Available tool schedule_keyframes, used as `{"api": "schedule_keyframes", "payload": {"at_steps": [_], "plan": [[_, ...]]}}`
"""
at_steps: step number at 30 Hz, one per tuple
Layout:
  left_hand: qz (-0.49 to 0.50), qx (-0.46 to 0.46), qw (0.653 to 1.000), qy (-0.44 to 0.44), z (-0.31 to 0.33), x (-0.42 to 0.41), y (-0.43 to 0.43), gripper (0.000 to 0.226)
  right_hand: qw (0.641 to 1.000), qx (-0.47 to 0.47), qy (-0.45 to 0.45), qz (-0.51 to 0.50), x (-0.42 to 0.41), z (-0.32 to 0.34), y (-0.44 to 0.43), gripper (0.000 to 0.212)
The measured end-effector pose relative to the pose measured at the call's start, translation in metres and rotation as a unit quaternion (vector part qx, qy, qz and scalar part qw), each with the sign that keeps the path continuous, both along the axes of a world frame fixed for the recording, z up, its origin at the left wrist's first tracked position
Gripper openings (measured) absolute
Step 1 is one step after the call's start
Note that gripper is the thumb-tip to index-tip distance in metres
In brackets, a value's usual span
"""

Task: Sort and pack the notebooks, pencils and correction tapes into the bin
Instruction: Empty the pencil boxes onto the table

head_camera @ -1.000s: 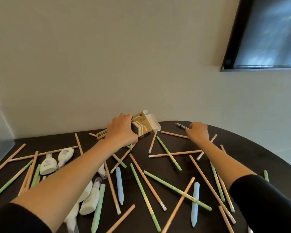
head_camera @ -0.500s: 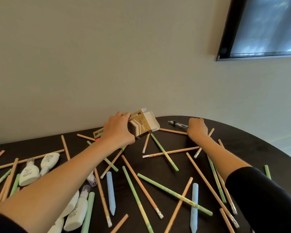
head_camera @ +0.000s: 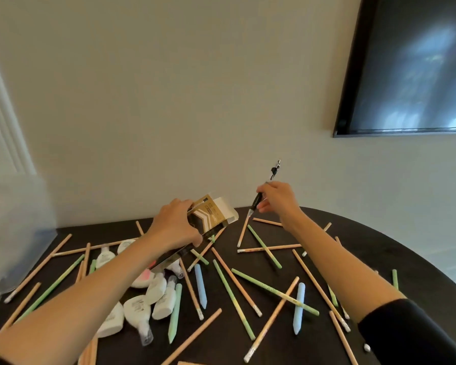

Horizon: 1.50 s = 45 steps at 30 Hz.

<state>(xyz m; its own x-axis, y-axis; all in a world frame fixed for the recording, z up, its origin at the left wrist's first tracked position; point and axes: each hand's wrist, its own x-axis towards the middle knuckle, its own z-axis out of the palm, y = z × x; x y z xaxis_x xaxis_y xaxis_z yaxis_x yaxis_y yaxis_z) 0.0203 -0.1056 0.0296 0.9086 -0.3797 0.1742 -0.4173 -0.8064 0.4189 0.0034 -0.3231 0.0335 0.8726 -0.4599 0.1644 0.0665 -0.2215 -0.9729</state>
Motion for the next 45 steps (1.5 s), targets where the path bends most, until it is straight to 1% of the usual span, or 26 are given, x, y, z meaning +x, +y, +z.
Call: {"api": "schedule_keyframes", "payload": {"at_steps": [4,8,10,13,15,18,20,23,25,27,30,34,36,40,42,45], "plan": [[-0.011,-0.006,1.000,0.007,0.002,-0.031,0.045,0.075,0.993,0.098,-0.030,0.053,-0.029,0.028,0.050,0.015],[-0.008,-0.024,1.000,0.013,0.005,-0.057,0.078,0.083,0.983,0.161,-0.023,0.090,-0.049,0.032,0.104,0.011],[-0.009,-0.038,0.999,0.012,0.004,-0.067,0.092,0.083,0.979,0.168,-0.020,0.113,-0.057,0.028,0.131,0.008],[-0.018,-0.062,0.998,0.006,0.002,-0.081,0.112,0.079,0.982,0.134,-0.011,0.135,-0.064,0.022,0.164,0.006],[-0.016,-0.086,0.996,0.004,0.001,-0.088,0.124,0.080,0.989,0.064,0.003,0.130,-0.067,0.023,0.177,0.005],[-0.018,-0.135,0.991,0.012,-0.004,-0.094,0.136,0.076,0.986,0.010,0.024,0.164,-0.074,0.033,0.188,0.021],[-0.022,-0.147,0.989,0.015,-0.008,-0.098,0.141,0.073,0.983,-0.007,0.036,0.182,-0.080,0.042,0.192,0.021],[-0.021,-0.158,0.987,0.028,-0.014,-0.100,0.147,0.077,0.986,0.036,0.002,0.164,-0.086,0.050,0.192,0.006],[-0.026,-0.175,0.983,0.039,-0.017,-0.100,0.149,0.077,0.987,0.049,-0.030,0.150,-0.089,0.051,0.191,0.006],[-0.033,-0.200,0.978,0.049,-0.019,-0.101,0.149,0.075,0.983,0.043,-0.040,0.172,-0.093,0.052,0.190,0.006],[-0.050,-0.226,0.970,0.076,-0.023,-0.100,0.149,0.073,0.972,-0.027,-0.029,0.233,-0.095,0.056,0.190,0.008],[-0.063,-0.265,0.955,0.119,-0.027,-0.097,0.150,0.067,0.964,-0.097,-0.040,0.246,-0.091,0.061,0.189,0.010],[-0.062,-0.268,0.954,0.122,-0.029,-0.095,0.149,0.067,0.958,-0.139,-0.048,0.247,-0.090,0.060,0.190,0.012],[-0.047,-0.276,0.953,0.112,-0.032,-0.093,0.143,0.070,0.932,-0.233,-0.068,0.270,-0.090,0.056,0.195,0.011],[-0.033,-0.285,0.953,0.097,-0.032,-0.091,0.139,0.072,0.927,-0.246,-0.101,0.265,-0.089,0.057,0.197,0.010],[-0.022,-0.287,0.954,0.084,-0.030,-0.085,0.136,0.076,0.937,-0.214,-0.150,0.231,-0.088,0.057,0.198,0.008]]}}
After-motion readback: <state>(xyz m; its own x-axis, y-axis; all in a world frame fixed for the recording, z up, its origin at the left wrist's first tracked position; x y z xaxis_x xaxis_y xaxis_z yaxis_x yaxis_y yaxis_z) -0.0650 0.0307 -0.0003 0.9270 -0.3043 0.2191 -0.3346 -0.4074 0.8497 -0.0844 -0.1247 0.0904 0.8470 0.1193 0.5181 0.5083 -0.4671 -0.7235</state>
